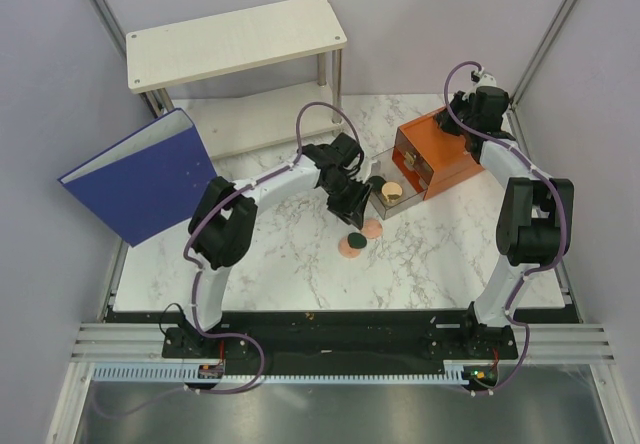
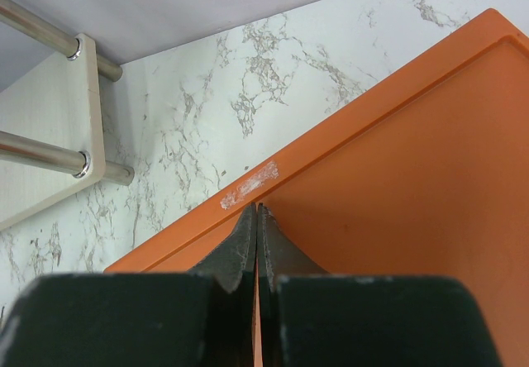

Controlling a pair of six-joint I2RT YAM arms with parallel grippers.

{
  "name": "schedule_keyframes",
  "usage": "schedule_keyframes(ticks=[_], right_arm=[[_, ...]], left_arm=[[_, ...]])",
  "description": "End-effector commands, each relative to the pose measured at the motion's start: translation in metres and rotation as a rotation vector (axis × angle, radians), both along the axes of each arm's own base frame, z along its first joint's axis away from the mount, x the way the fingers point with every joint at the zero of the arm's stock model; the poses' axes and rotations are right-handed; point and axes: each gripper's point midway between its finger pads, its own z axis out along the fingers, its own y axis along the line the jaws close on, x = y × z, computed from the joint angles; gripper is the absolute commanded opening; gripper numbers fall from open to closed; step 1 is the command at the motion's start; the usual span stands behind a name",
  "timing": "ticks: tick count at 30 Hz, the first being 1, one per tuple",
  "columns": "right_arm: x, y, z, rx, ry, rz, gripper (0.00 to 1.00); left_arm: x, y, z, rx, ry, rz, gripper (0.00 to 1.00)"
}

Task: Organize the makeup

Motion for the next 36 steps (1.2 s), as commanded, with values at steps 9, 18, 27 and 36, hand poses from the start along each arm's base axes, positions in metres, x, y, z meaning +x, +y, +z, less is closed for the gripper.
schedule_keyframes(ticks=[9, 18, 27, 36], right_arm=[[-0.133, 0.005, -0.176, -0.025, 0.712, 0.024, 0.00], [-0.132, 0.005, -0.176, -0.024, 0.711, 0.025, 0.00], [-0.131, 0.006, -0.175, -0.022, 0.709, 0.026, 0.00], [-0.129, 0.007, -0.176, -0.016, 0.709, 0.030, 0.00]], left_arm=[[-0.039, -0.001, -0.029, 0.063, 0.066, -0.164, 0.47], [-0.042, 0.009, -0.051, 0.169, 0.029, -0.193, 0.44], [-0.036, 0.014, -0.051, 0.206, -0.006, -0.172, 0.02], [-0.024, 0.020, -0.027, 0.208, -0.103, -0.125, 0.02]])
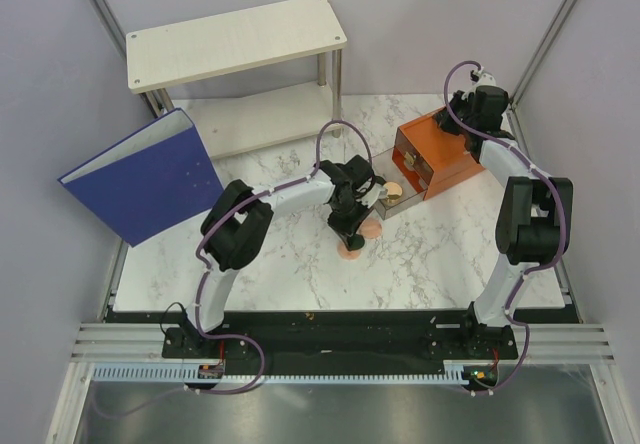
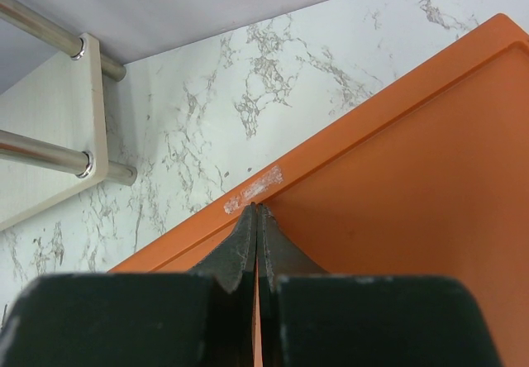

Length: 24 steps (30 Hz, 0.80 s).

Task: Organize the makeup

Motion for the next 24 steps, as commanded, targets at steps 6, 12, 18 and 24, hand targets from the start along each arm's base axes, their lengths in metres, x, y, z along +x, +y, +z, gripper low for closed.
schedule_keyframes(ticks=[6, 12, 18, 24], right_arm=[[-0.132, 0.006, -0.177, -0.018, 0.713, 0.026, 0.00], [-0.133, 0.006, -0.178, -0.019, 0.716, 0.026, 0.00], [-0.133, 0.007, -0.179, -0.018, 0.718, 0.028, 0.00], [-0.133, 0.007, -0.179, -0.019, 0.717, 0.029, 0.00]], left_arm=[[0.020, 0.007, 0.046, -0.015, -0.173, 0.039, 0.02], [0.041, -0.007, 0.081, -0.075, -0.264, 0.059, 0.02], [0.032, -0.012, 0.054, -0.043, -0.161, 0.039, 0.43], [0.018, -0.005, 0.032, -0.008, -0.093, 0.004, 0.51]])
